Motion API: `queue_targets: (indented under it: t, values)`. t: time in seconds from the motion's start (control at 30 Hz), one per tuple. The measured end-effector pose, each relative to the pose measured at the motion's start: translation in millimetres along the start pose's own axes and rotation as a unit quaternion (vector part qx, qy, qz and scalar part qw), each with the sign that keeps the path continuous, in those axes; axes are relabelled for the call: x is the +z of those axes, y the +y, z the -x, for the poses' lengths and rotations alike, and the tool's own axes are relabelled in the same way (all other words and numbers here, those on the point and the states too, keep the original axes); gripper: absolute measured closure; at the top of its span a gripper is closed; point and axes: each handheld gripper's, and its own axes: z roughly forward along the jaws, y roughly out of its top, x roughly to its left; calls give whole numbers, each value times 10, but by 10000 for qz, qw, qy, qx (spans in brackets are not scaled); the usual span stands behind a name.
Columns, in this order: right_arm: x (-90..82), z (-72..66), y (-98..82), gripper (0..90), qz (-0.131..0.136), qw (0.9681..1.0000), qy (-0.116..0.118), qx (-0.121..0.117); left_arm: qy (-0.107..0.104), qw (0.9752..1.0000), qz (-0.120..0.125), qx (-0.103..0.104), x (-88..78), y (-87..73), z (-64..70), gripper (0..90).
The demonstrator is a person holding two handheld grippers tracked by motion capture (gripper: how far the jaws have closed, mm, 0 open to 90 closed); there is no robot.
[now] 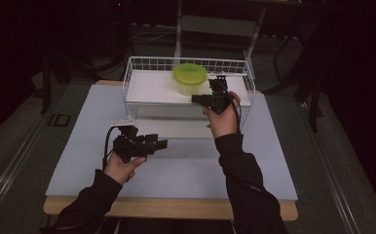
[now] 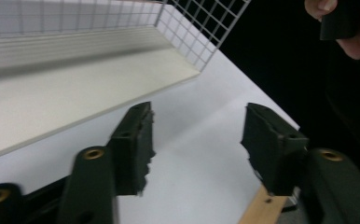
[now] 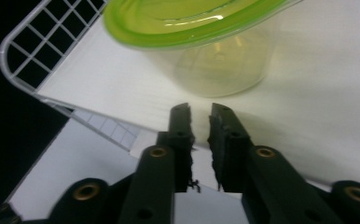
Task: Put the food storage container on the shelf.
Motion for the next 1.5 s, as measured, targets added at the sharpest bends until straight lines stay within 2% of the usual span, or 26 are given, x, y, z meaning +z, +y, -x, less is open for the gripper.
queue_targets:
  t: [0.07,0.1,0.17,0.23,0.27,0.3,0.33,0.37,0.43,0.47,0.53,0.6,0.63,0.67,0.73,0.8,0.93,1.0,1.1,1.17,1.3,1.4,1.5]
  values:
    - [-41,-40,-30,742,-38,9998,-63,-179,-293,9995,19,87,-12,-16,-9,332]
    - [-64,-58,-48,729,-31,9997,-56,-227,-327,9994,32,93,-14,-19,-7,294]
    - [-110,-97,-89,675,-25,9994,-13,-343,-375,9992,62,107,-16,-24,-7,282]
    - [-148,-123,-140,578,47,9992,78,-388,-391,9991,71,147,-16,-26,-5,228]
    - [-163,-143,-175,532,70,9990,123,-431,-344,9988,131,315,-13,-37,10,184]
    - [-171,-169,-217,492,112,9984,101,-545,-344,9988,131,315,-13,-37,10,161]
    - [-176,-203,-270,461,101,9972,71,-740,-193,9984,272,466,-19,-56,27,155]
    - [-182,-224,-302,431,96,9963,85,-847,-231,9978,333,521,-22,-65,26,143]
    - [-209,-271,-380,343,106,9936,161,-1110,-287,9969,331,652,-24,-84,25,21]
    - [-209,-271,-380,343,106,9936,161,-1110,-287,9969,331,652,-24,-84,25,15]
    - [-246,-295,-465,260,77,9904,496,-1287,-293,9967,366,659,-33,-108,17,15]
    - [-269,-309,-543,205,122,9884,620,-1382,-393,9962,405,669,-35,-130,13,15]
    - [-281,-318,-582,196,93,9863,668,-1507,-493,9951,440,734,-36,-144,15,15]
    - [-296,-321,-619,195,133,9855,643,-1564,-509,9945,450,801,-40,-155,23,15]
    - [-313,-310,-687,194,175,9851,623,-1596,-451,9930,421,1007,-51,-192,65,15]
    - [-325,-292,-759,194,209,9847,622,-1615,-519,9920,383,1090,-58,-231,106,15]
    - [-307,-252,-911,176,133,9835,580,-1708,-498,9903,315,1257,-66,-303,173,15]
    - [-303,-245,-937,175,108,9833,570,-1726,-520,9898,291,1291,-67,-339,196,15]
    - [-305,-200,-1072,172,130,9826,503,-1785,-569,9896,264,1297,-67,-376,208,15]
    - [-309,-169,-1121,171,126,9831,590,-1731,-570,9897,240,1292,-67,-398,205,15]
    - [-309,-132,-1196,170,82,9822,625,-1772,-651,9898,248,1247,-70,-428,193,15]
    - [-321,-83,-1299,161,63,9812,592,-1835,-754,9873,356,1351,-81,-483,191,15]
    - [-323,-52,-1348,161,21,9815,594,-1818,-730,9873,326,1370,-80,-498,189,15]
